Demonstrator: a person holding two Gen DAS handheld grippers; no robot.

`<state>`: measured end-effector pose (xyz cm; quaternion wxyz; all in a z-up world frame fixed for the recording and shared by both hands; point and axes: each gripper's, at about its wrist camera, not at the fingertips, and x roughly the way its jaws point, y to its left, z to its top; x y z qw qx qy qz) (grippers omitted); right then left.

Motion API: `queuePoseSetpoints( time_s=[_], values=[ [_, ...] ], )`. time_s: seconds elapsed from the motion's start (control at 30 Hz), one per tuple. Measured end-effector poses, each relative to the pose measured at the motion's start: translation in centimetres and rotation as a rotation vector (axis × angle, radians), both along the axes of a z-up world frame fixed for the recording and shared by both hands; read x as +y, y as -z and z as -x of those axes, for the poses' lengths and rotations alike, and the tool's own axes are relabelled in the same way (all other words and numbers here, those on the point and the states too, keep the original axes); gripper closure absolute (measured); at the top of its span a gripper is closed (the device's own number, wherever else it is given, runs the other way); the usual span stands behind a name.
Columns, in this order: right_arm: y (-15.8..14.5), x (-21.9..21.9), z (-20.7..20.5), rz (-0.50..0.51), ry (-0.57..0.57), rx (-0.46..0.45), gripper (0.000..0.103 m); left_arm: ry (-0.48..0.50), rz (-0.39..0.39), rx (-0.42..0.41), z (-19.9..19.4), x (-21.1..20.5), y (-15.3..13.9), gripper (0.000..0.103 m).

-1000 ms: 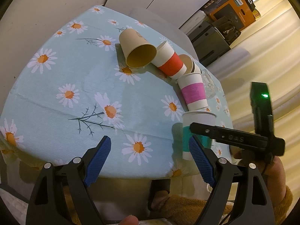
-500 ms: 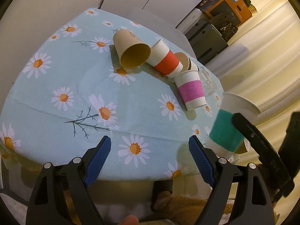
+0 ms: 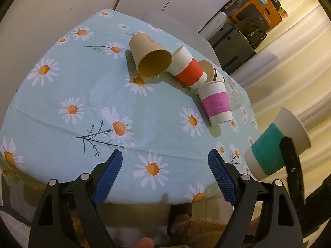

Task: Flip cup upright
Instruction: 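Lower the upright teal-band cup onto the tablecloth with the right gripper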

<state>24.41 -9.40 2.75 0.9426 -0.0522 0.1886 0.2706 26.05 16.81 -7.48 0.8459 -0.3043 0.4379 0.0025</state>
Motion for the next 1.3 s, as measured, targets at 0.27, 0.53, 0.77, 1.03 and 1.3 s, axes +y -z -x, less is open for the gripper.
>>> queuePoseSetpoints(
  time_s=[0.27, 0.53, 0.77, 1.03, 1.3],
  values=[
    [4.1, -0.3, 0.3, -0.022, 0.146, -0.071, 0.035, 0.006, -0.012, 0.010, -0.6, -0.4, 0.4, 0.020],
    [7.5, 1.5, 1.2, 0.068, 0.135, -0.140, 0.035, 0.003, -0.029, 0.026, -1.0, -0.8, 0.9, 0.020],
    [8.7, 1.7, 0.9, 0.072, 0.135, -0.132, 0.035, 0.003, -0.038, 0.035, -1.3, -0.9, 1.2, 0.020],
    [9.6, 1.7, 1.4, 0.103, 0.125, -0.124, 0.034, 0.014, -0.043, 0.033, -1.5, -1.2, 1.2, 0.020],
    [9.7, 1.7, 1.9, 0.112, 0.103, -0.104, 0.028, 0.018, -0.047, 0.028, -1.4, -1.4, 1.1, 0.020]
  ],
)
